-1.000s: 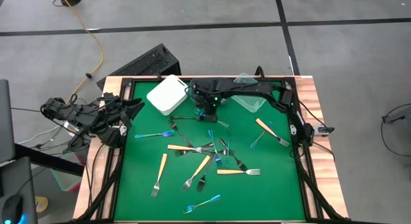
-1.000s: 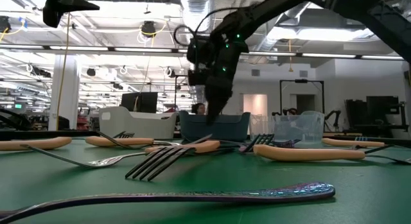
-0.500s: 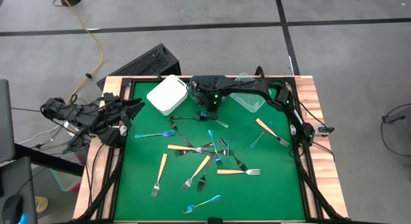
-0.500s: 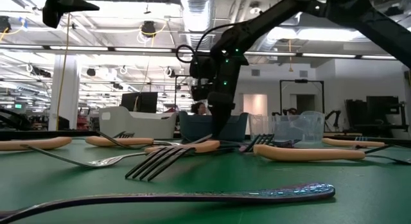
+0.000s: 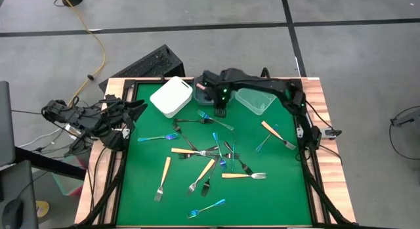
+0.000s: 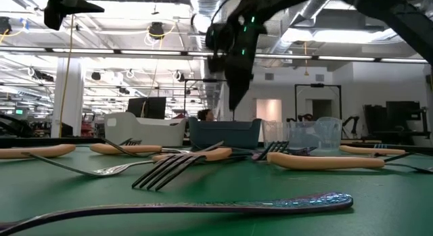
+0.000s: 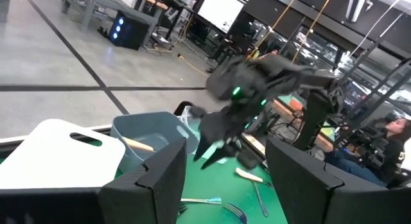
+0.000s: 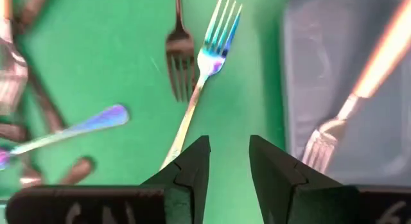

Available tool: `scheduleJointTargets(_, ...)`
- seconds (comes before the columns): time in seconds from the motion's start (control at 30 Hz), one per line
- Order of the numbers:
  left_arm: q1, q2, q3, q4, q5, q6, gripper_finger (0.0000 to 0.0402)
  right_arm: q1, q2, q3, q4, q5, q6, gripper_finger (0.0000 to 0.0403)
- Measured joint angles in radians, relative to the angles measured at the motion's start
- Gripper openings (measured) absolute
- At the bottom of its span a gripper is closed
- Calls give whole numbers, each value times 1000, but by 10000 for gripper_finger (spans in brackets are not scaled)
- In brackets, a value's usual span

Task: Sort silverware by color (type)
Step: Put the blue fork into the white bin

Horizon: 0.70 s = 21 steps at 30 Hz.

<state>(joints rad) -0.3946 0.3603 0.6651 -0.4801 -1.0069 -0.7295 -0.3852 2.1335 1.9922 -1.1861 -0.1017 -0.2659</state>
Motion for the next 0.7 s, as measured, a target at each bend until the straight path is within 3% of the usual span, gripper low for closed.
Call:
scheduleJointTargets(0.2,0,0,0,0,6,-16,197,-4,-168,37,-118,27,129,127)
scheduleJointTargets(0.47,0,0,0,0,63,-26,197,-17,-356,35,-391,212,396,127)
scheduleJointTargets(0.7,0,0,0,-7,161,-16,197,34,-582,-196,-356,248,666,127)
